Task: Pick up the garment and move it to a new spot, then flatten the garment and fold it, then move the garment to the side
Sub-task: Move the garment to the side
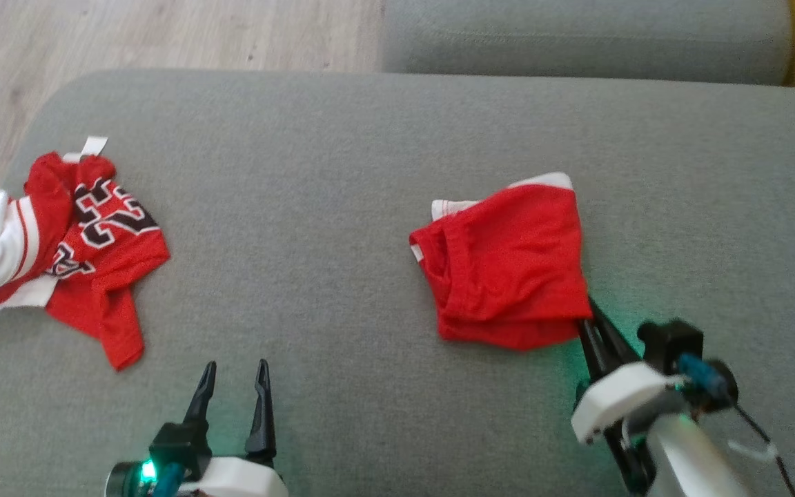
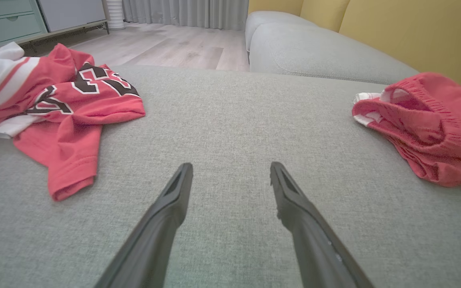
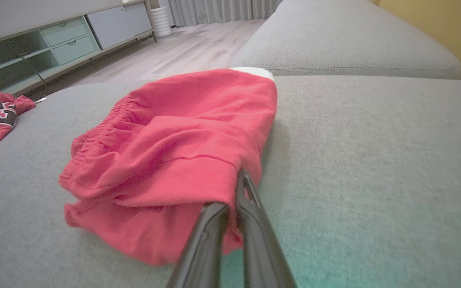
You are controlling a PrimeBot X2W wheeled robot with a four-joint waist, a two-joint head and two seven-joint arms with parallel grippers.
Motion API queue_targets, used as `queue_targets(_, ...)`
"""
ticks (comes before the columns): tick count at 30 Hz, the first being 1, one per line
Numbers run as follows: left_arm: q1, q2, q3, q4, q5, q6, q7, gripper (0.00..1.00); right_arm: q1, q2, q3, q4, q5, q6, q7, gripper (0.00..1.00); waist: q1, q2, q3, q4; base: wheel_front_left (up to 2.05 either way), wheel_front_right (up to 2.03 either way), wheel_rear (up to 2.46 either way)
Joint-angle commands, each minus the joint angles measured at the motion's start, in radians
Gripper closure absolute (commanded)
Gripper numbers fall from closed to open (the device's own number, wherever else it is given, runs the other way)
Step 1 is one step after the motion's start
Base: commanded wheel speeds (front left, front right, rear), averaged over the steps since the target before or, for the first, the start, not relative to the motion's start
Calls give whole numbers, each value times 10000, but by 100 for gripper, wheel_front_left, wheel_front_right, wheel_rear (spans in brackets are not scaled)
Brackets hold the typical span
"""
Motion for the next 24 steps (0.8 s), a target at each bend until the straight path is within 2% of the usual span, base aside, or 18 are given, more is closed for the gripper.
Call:
queue_targets(1,-84,45,250,-257,-89,36,-82,0,214,-1,225,-420,-2,-7,-120,100,-1,-1,-216,-197,0,0,0)
queue_targets(10,309,45,353,-245,-124,53,-82,0,1381,-1,310,-808,140,-7,-120,100,-1,-1,-643,-679,0,0,0)
queue_targets(13,298,45,378,-241,-121,52,-82,0,1537,-1,258,-624,156,-7,-120,16,-1,-1,-657,-788,0,0,0)
queue_targets(14,287,45,378,-239,-111,40,-82,0,1556,-1,230,-605,200,-7,-120,0,-1,-1,-664,-813,0,0,0)
queue_targets(18,236,45,420,-251,-86,60,-82,0,1640,-1,60,-876,514,-7,-120,0,-1,-1,-677,-877,0,0,0)
queue_targets(24,168,45,681,-427,79,136,-82,0,1605,-1,-167,-2161,884,-7,-120,0,-1,-1,-687,-953,0,0,0)
